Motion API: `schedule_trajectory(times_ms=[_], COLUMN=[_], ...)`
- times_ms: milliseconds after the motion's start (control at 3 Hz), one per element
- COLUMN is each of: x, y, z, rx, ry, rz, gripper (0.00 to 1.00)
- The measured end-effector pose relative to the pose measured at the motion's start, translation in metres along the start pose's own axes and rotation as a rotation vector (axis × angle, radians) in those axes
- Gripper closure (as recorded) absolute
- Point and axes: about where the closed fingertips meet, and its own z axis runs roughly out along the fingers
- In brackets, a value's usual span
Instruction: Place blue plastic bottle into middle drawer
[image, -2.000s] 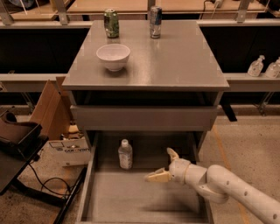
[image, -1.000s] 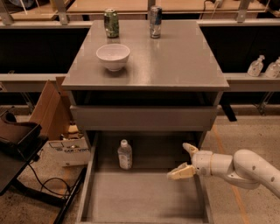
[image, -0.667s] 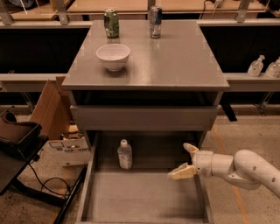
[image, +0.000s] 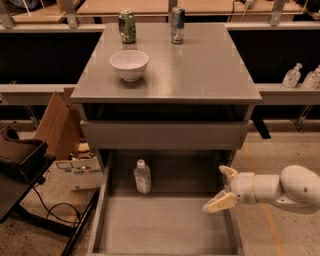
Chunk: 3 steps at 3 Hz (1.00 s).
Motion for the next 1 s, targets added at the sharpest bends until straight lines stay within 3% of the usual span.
schedule_trajectory(times_ms=[333,667,1000], x=[-0.012,-0.029,-0.056], y=[0.001,0.014,0.036], z=[-0.052,-0.116,-0.177], rx=[0.006,0.021,0.101], ry=[0.219,0.379,0.477], rz=[-0.078,-0.122,-0.163], gripper=[0.00,0.00,0.00])
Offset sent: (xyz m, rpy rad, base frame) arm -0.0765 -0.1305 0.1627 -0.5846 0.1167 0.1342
